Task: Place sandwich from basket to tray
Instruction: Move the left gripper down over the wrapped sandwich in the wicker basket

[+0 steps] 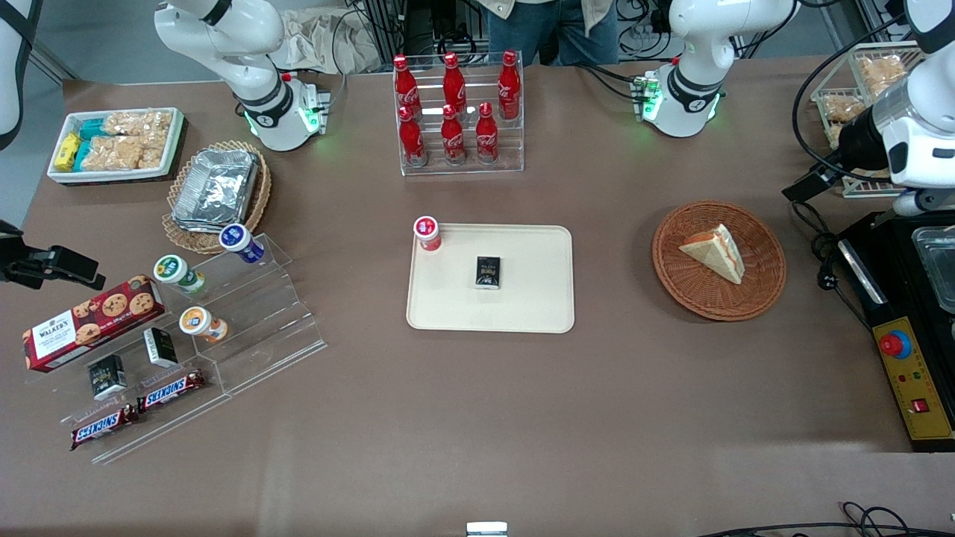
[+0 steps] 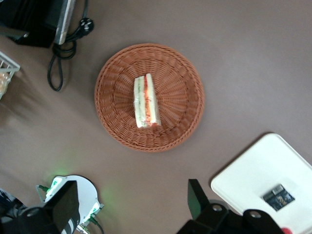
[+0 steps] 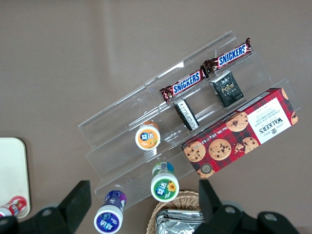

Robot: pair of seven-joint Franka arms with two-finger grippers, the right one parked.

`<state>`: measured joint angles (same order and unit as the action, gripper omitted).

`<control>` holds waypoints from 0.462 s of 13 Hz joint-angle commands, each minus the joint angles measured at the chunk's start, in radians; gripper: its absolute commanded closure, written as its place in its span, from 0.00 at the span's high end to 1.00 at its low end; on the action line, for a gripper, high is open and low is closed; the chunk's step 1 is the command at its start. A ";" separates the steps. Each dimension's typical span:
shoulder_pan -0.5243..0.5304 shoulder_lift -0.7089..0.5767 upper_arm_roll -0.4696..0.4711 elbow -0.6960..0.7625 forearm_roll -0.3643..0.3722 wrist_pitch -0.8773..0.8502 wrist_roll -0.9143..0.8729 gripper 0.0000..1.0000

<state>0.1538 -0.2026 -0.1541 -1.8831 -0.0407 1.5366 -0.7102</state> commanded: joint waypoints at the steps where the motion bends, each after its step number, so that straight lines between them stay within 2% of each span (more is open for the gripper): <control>1: 0.036 -0.173 -0.008 -0.241 -0.007 0.130 -0.034 1.00; 2: 0.038 -0.210 -0.008 -0.298 -0.010 0.172 -0.054 1.00; 6: 0.040 -0.196 -0.008 -0.364 -0.013 0.244 -0.115 1.00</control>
<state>0.1806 -0.3796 -0.1533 -2.1843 -0.0424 1.7189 -0.7956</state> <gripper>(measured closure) 0.000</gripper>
